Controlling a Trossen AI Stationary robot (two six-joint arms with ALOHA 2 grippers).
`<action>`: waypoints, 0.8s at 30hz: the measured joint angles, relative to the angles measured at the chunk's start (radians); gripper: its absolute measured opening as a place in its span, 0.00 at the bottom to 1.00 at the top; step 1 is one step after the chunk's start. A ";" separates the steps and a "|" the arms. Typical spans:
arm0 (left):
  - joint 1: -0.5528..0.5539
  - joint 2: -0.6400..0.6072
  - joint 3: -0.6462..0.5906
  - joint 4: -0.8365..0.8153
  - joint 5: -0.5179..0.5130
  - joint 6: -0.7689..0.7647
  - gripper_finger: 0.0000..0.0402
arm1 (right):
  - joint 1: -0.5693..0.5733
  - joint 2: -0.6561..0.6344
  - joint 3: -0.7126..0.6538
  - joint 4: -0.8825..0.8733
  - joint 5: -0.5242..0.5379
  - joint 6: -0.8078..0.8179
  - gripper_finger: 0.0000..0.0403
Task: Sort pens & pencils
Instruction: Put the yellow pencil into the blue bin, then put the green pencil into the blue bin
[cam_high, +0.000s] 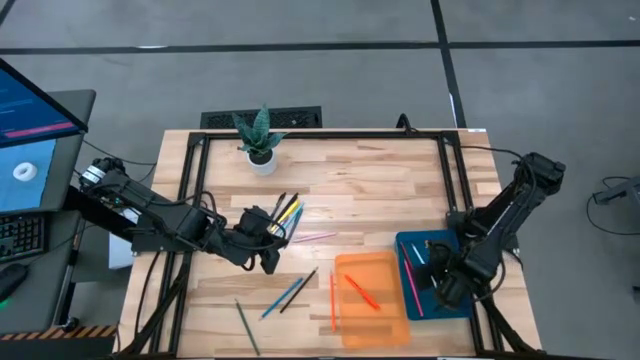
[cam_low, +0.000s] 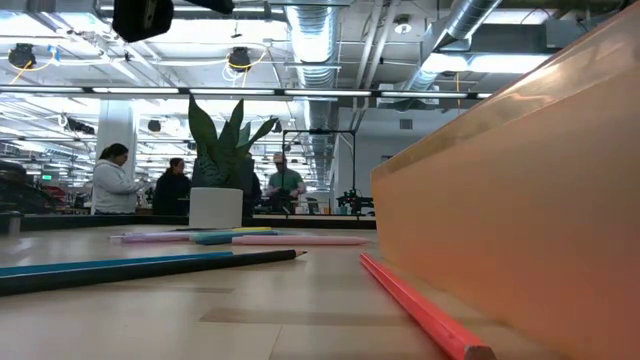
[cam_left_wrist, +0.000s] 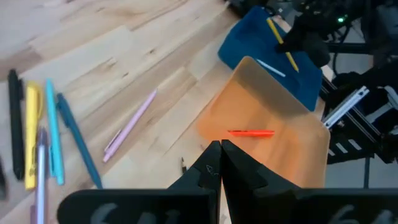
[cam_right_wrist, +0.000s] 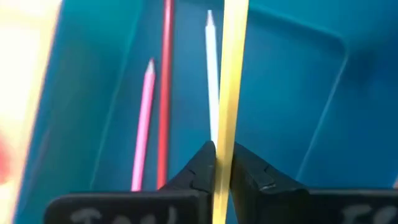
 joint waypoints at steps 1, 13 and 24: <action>0.000 0.000 0.000 -0.008 0.001 -0.015 0.00 | -0.007 0.000 -0.006 0.001 0.000 -0.014 0.16; -0.024 0.000 0.000 -0.067 0.106 -0.077 0.02 | -0.033 -0.009 -0.038 0.043 -0.006 -0.117 0.26; -0.254 0.106 0.000 -0.062 0.444 0.079 0.29 | -0.033 -0.089 -0.038 0.046 0.069 -0.132 0.57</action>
